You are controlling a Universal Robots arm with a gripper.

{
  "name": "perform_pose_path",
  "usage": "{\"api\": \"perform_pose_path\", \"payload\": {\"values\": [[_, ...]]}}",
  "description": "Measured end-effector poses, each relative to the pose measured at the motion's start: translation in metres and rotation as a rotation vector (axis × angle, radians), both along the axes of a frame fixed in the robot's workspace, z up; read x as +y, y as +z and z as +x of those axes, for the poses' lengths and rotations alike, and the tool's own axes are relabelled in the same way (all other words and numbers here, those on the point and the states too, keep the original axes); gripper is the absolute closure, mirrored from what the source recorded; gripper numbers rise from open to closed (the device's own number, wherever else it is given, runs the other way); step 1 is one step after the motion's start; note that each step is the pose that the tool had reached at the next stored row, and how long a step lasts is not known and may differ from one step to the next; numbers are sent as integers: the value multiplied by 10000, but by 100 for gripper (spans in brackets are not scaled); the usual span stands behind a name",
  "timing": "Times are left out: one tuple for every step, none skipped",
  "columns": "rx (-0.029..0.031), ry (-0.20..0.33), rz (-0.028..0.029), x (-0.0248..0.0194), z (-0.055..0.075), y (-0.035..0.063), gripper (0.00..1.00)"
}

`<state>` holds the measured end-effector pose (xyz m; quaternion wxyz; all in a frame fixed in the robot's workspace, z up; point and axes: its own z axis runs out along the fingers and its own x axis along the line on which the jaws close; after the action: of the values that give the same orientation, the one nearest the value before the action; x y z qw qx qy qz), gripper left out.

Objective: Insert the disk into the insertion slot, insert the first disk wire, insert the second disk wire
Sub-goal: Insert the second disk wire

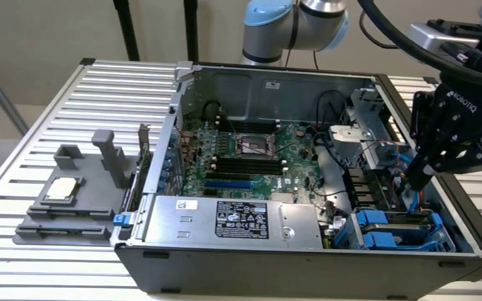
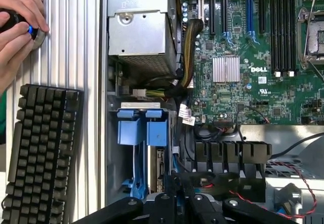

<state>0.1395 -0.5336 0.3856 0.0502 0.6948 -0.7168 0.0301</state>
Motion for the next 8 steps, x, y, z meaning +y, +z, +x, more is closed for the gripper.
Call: {"api": "perform_pose_path", "payload": {"values": [[-2,1,57,-17,-13,0,84],[-7,3,120,-35,-24,-2,84],[-15,3,214,-53,-33,-6,84],[-30,3,323,-70,-40,-11,84],[-43,3,427,-88,-46,-16,84],[-56,3,526,-107,-52,-21,84],[-71,3,625,-126,-57,-26,84],[-86,3,725,-146,-62,-31,84]]}}
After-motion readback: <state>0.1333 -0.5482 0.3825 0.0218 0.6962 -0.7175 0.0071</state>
